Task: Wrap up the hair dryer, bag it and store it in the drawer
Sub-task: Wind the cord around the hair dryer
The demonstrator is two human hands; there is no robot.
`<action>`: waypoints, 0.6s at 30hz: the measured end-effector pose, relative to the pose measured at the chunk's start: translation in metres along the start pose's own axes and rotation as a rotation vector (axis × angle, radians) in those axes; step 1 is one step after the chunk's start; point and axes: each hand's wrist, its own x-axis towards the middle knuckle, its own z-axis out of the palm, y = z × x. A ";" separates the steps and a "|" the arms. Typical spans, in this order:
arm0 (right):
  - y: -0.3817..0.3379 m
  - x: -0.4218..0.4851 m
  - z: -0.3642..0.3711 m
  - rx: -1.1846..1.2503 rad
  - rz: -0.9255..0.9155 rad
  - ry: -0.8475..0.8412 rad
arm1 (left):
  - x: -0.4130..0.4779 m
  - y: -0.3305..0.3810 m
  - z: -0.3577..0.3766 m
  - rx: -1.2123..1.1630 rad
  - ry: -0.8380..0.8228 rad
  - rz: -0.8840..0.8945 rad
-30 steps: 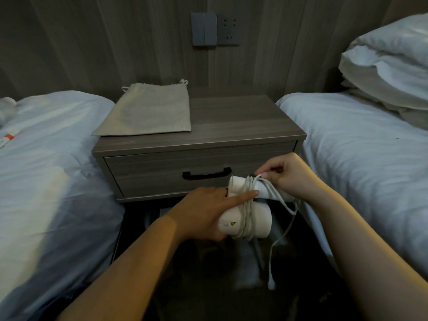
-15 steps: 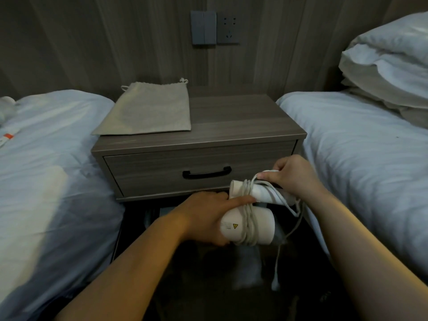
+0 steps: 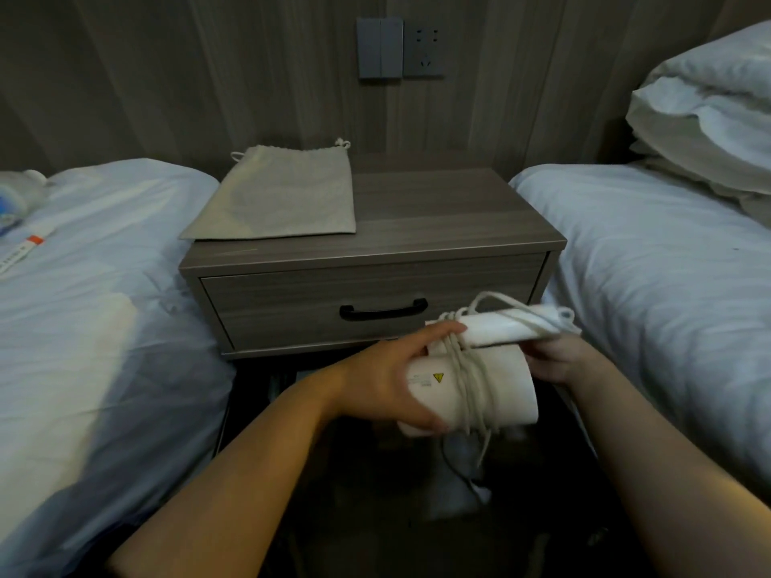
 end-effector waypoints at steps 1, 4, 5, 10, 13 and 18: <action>0.004 0.001 0.005 -0.017 -0.006 -0.019 | 0.001 -0.001 -0.001 -0.069 0.022 0.013; 0.008 -0.001 0.028 -0.028 -0.046 -0.008 | 0.004 -0.003 -0.003 -0.259 0.115 0.058; 0.010 0.001 0.031 0.014 -0.064 -0.007 | 0.005 -0.003 -0.004 -0.307 0.145 0.068; 0.009 -0.001 0.042 0.009 -0.110 -0.030 | 0.010 -0.002 -0.010 -0.523 0.295 0.106; 0.001 -0.005 0.040 -0.021 -0.113 -0.144 | 0.011 -0.003 -0.015 -0.596 0.424 0.117; -0.008 -0.014 0.055 0.011 -0.071 -0.325 | 0.009 -0.002 -0.015 -0.525 0.532 0.055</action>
